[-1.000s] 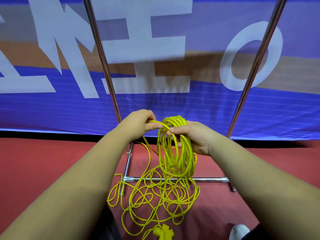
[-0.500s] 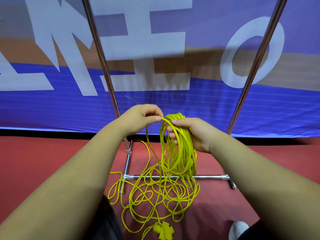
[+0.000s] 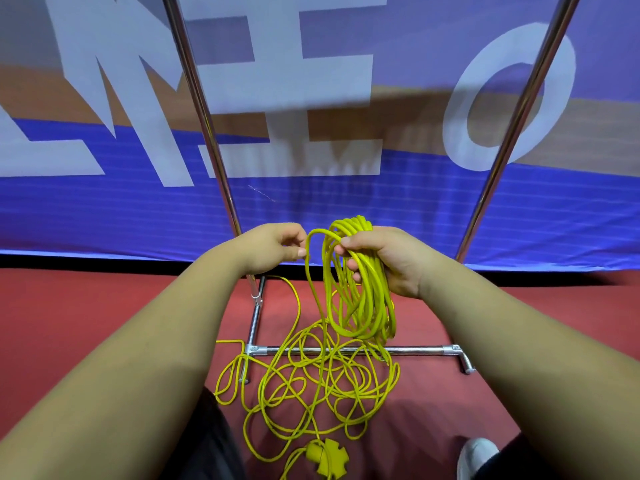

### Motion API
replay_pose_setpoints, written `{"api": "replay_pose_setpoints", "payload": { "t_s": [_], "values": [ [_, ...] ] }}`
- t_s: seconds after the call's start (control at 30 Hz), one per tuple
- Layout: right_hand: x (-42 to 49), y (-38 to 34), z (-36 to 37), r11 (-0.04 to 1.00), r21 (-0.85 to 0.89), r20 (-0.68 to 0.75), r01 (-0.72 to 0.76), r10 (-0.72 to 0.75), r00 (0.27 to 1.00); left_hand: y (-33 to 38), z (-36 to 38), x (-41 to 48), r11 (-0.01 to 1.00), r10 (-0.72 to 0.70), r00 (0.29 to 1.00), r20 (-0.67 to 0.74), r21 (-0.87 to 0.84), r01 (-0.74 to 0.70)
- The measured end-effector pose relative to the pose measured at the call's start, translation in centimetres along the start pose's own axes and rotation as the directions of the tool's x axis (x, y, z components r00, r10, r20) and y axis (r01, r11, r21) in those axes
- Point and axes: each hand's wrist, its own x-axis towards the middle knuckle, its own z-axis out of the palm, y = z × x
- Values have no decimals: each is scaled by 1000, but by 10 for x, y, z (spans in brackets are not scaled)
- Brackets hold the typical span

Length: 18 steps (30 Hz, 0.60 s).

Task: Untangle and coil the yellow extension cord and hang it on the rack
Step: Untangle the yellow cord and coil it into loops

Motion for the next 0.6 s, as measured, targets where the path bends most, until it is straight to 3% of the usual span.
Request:
{"api": "replay_pose_setpoints", "payload": {
  "t_s": [0.1, 0.23, 0.37, 0.5, 0.6],
  "values": [
    [-1, -1, 3, 1000, 17, 23, -18, 18, 1000, 11, 5, 0, 988, 24, 1000, -4, -153, -25],
    [2, 0, 2, 997, 79, 22, -22, 20, 1000, 29, 7, -1, 982, 179, 984, 4, -61, -179],
    [6, 4, -1, 999, 43, -37, -23, 24, 999, 46, 10, -3, 959, 247, 969, 27, -147, -240],
    [8, 6, -1, 1000, -11, -54, -10, 10, 998, 29, 7, 2, 968, 162, 985, 62, -206, -146],
    [8, 4, 1, 999, -40, -39, 5, -7, 999, 13, 11, 6, 996, 72, 985, 154, -72, -61]
  ]
}}
